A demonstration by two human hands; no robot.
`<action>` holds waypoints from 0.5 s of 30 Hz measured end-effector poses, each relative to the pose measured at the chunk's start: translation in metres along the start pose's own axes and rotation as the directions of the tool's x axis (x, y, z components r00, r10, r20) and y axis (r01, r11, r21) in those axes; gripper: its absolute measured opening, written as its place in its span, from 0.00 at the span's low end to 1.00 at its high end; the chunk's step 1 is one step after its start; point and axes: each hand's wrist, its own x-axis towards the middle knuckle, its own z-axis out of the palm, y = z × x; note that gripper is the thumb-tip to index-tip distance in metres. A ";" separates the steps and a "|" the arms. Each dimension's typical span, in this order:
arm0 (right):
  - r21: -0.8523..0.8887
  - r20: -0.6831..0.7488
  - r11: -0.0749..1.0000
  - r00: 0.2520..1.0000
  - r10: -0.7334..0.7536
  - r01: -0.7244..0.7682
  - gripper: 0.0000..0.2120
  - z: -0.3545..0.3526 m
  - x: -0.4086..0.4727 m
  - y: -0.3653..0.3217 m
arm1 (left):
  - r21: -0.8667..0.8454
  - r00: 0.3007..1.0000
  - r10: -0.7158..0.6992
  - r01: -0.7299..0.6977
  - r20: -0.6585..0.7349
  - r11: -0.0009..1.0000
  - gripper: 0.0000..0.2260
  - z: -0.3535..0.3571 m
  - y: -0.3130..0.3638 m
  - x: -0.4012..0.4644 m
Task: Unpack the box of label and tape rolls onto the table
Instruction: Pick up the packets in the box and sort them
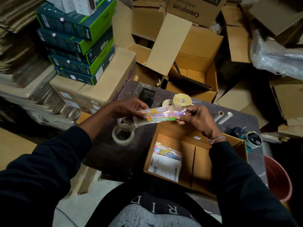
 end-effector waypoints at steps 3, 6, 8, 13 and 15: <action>0.055 -0.018 0.998 0.999 0.037 -0.036 0.14 -0.004 0.002 0.002 | -0.007 1.000 -0.005 0.005 -0.022 1.000 0.15 -0.006 -0.005 -0.005; 0.116 -0.048 0.991 0.996 0.072 -0.066 0.16 -0.004 0.007 0.002 | -0.018 0.999 0.007 -0.007 -0.047 1.000 0.13 -0.009 -0.007 -0.007; 0.132 -0.034 0.988 0.996 0.080 -0.075 0.15 0.000 0.011 -0.001 | -0.024 0.998 0.009 -0.010 -0.054 1.000 0.11 -0.009 -0.007 -0.008; 0.206 0.039 0.975 0.996 0.080 -0.086 0.13 0.013 0.022 -0.005 | -0.026 0.997 0.012 -0.014 -0.080 1.000 0.10 -0.010 -0.007 -0.009; 0.203 0.034 0.975 0.996 0.088 -0.093 0.13 0.016 0.026 -0.004 | -0.013 0.997 0.003 -0.004 -0.082 1.000 0.11 -0.014 -0.008 -0.011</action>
